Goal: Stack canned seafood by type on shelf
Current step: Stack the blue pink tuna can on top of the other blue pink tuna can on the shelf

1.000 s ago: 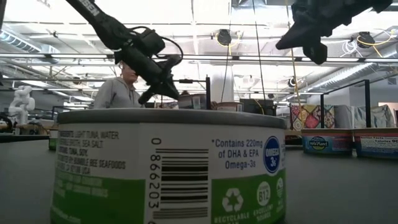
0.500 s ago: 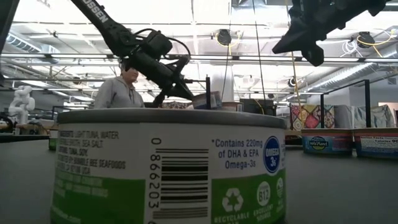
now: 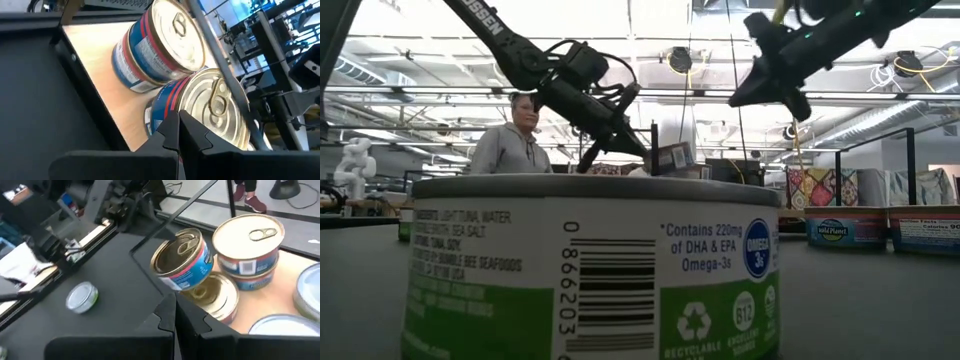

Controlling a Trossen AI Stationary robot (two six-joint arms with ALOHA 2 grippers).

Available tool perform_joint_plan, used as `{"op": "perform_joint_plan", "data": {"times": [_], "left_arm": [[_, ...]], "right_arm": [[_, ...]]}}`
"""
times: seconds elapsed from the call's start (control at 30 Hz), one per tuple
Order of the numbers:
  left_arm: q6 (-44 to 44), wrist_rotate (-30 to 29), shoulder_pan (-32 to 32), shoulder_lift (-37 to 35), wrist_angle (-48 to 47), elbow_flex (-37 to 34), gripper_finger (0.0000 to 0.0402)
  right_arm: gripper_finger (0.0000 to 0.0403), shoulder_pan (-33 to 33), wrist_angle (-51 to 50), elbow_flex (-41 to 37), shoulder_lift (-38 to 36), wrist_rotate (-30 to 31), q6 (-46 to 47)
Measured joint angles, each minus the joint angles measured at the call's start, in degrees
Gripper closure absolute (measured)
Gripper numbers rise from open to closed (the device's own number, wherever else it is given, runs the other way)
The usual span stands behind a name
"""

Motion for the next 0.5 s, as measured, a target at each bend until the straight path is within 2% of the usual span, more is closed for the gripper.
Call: {"op": "perform_joint_plan", "data": {"times": [0.27,0.5], "left_arm": [[-0.46,-2.09,-2.04,0.16,0.05,-0.1,0.0401],[-0.49,-4.0,-3.12,0.16,-0.04,-0.1,0.0401]], "right_arm": [[0.0403,-3.8,4.72,0.0,5.44,-4.85,-0.17],[0.0403,-4.34,7.15,0.0,7.96,-5.77,0.34]]}}
